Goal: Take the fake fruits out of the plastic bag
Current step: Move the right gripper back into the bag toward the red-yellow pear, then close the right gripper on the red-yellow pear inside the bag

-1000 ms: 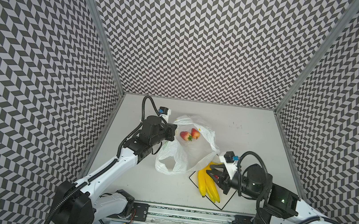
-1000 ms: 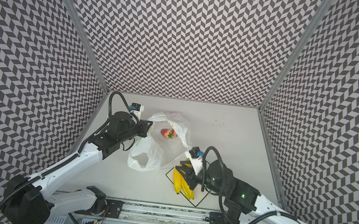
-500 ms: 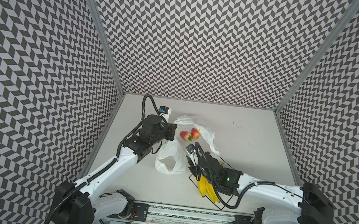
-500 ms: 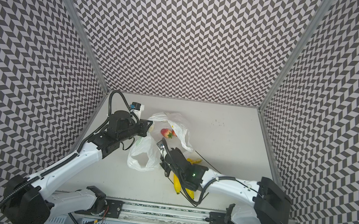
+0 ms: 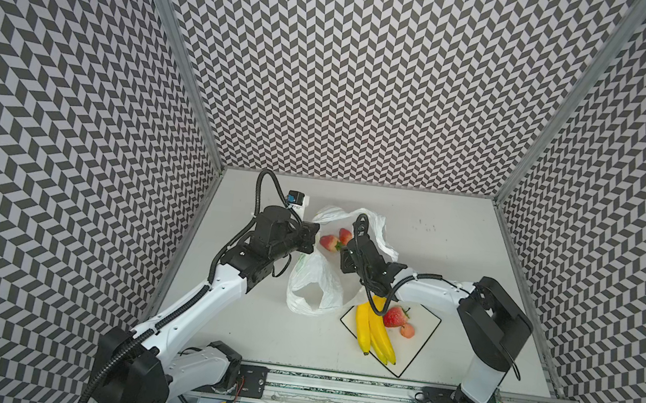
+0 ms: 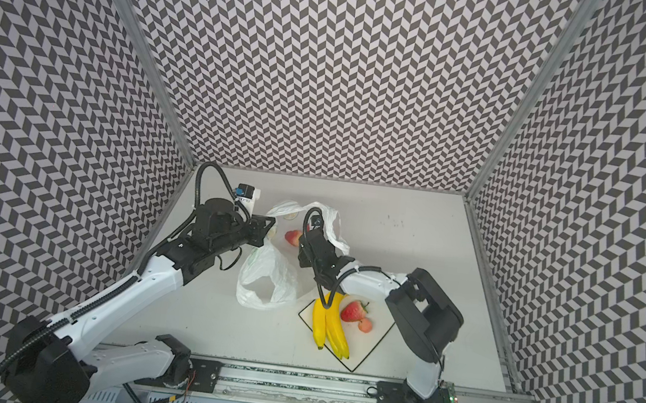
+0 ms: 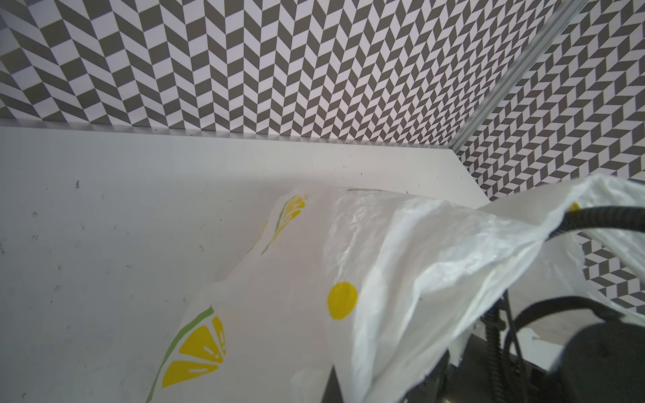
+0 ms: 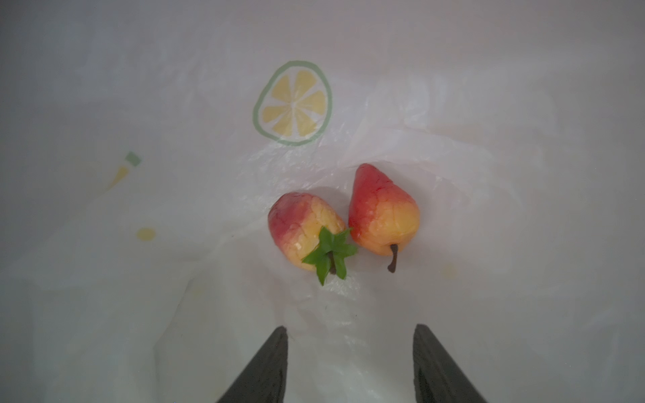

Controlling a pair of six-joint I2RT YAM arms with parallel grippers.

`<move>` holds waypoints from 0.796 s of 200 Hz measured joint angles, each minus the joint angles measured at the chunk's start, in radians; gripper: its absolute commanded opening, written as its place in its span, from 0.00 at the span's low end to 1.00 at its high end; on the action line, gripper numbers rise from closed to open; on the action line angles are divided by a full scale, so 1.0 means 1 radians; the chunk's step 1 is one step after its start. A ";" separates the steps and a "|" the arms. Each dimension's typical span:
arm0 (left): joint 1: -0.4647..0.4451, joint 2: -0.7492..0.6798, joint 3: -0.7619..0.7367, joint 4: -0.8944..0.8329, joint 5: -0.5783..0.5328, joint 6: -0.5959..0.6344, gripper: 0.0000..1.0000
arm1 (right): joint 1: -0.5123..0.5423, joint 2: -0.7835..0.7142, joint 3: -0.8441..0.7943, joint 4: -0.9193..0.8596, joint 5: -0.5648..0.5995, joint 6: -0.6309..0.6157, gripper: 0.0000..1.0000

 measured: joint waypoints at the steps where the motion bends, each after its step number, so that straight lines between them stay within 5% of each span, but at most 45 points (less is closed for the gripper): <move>1: 0.000 0.000 0.000 0.000 0.000 0.000 0.00 | -0.001 0.002 0.001 0.000 0.000 0.003 0.61; 88: 0.000 0.036 0.002 0.000 0.056 0.001 0.00 | -0.053 0.130 0.103 0.116 -0.081 0.344 0.70; 159: -0.004 0.041 0.002 0.002 0.098 0.001 0.00 | -0.058 0.273 0.239 0.110 0.034 0.561 0.77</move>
